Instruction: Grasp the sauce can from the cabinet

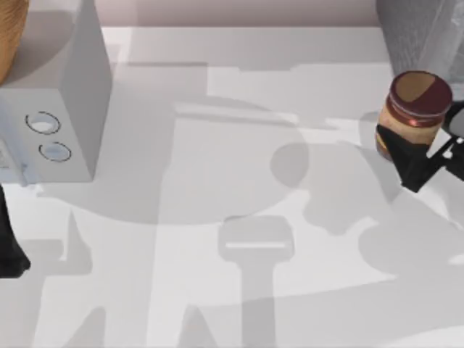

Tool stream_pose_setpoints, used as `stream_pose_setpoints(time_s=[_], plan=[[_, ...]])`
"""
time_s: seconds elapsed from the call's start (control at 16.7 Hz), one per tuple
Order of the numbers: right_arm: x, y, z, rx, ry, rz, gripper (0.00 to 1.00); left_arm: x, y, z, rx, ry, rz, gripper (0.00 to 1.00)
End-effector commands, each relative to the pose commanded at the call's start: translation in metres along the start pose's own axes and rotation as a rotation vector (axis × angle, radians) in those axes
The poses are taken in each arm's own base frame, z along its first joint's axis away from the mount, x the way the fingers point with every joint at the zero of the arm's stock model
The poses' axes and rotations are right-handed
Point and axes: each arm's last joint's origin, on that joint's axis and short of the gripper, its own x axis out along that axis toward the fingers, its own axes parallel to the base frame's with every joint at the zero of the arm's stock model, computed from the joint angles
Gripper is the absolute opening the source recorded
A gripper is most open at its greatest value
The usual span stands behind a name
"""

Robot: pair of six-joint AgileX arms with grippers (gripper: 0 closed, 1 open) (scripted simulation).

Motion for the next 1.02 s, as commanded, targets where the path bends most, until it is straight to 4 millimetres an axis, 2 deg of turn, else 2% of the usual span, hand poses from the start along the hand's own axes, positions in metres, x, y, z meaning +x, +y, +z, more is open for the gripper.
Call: stream_pose_setpoints(time_s=[0.66, 1.02], plan=[[0.0000, 0.0000, 0.0000, 0.000, 0.000, 0.000, 0.98, 0.0000, 0.0000, 0.0000, 0.000, 0.000, 0.000, 1.00], [0.0000, 0.0000, 0.0000, 0.000, 0.000, 0.000, 1.00, 0.0000, 0.0000, 0.0000, 0.000, 0.000, 0.000, 1.00]])
